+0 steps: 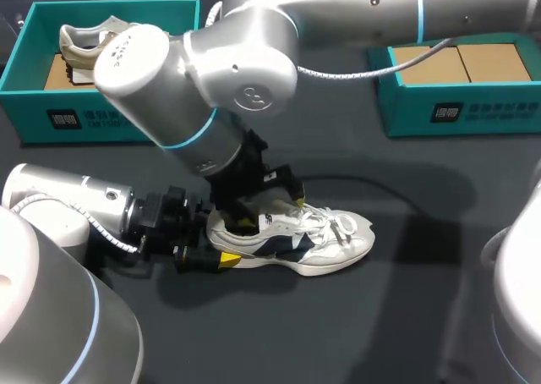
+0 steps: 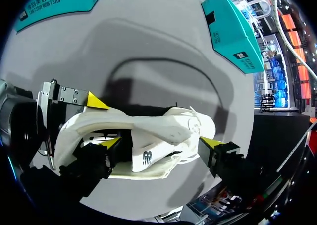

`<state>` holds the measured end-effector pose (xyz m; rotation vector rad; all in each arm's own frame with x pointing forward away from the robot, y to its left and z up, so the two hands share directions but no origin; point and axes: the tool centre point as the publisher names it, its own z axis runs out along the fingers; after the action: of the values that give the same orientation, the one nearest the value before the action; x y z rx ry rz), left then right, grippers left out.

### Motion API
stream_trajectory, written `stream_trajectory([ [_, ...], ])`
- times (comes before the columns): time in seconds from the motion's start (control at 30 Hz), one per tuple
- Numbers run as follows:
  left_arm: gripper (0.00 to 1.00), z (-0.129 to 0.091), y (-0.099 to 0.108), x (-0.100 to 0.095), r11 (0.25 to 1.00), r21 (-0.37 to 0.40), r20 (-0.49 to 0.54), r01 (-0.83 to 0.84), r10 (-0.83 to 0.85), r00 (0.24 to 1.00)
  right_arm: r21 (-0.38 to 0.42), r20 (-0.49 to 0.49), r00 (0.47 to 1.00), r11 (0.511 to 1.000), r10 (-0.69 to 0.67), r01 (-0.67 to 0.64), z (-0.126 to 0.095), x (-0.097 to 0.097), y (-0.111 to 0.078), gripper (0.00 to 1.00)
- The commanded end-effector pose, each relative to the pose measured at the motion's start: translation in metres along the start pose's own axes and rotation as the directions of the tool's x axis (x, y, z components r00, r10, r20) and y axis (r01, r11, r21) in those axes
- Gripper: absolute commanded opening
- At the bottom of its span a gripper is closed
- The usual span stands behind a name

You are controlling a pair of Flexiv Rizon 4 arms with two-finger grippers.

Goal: Take the shoe out of the shoebox, open the shoe tongue, remove and reinsert the insole, then place the shoe into the shoebox

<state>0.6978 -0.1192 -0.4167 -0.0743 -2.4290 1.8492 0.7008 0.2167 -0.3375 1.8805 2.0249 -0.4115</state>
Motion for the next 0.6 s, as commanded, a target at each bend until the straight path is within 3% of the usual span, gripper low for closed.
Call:
stream_trajectory([
  [0.03, 0.00, 0.001, 0.002, -0.001, 1.000, -0.002, 0.004, -0.001, 0.001, 1.000, -0.012, 0.029, 0.993, 0.993, 0.117, -0.117, 0.002, 0.009, -0.009, 1.00],
  [0.5, 0.00, 0.001, 0.002, -0.001, 1.000, -0.002, 0.004, -0.001, 0.001, 1.000, -0.013, 0.047, 0.985, 0.986, 0.166, -0.166, 0.013, -0.006, -0.016, 1.00],
  [0.57, 0.00, 0.001, 0.002, -0.001, 1.000, -0.002, 0.004, -0.001, 0.001, 1.000, -0.015, 0.053, 0.984, 0.985, 0.171, -0.171, 0.013, -0.010, -0.016, 0.99],
  [0.6, 0.00, 0.001, 0.002, -0.001, 1.000, -0.002, 0.004, -0.001, 0.001, 1.000, -0.016, 0.055, 0.983, 0.985, 0.173, -0.172, 0.013, -0.012, -0.016, 0.94],
])
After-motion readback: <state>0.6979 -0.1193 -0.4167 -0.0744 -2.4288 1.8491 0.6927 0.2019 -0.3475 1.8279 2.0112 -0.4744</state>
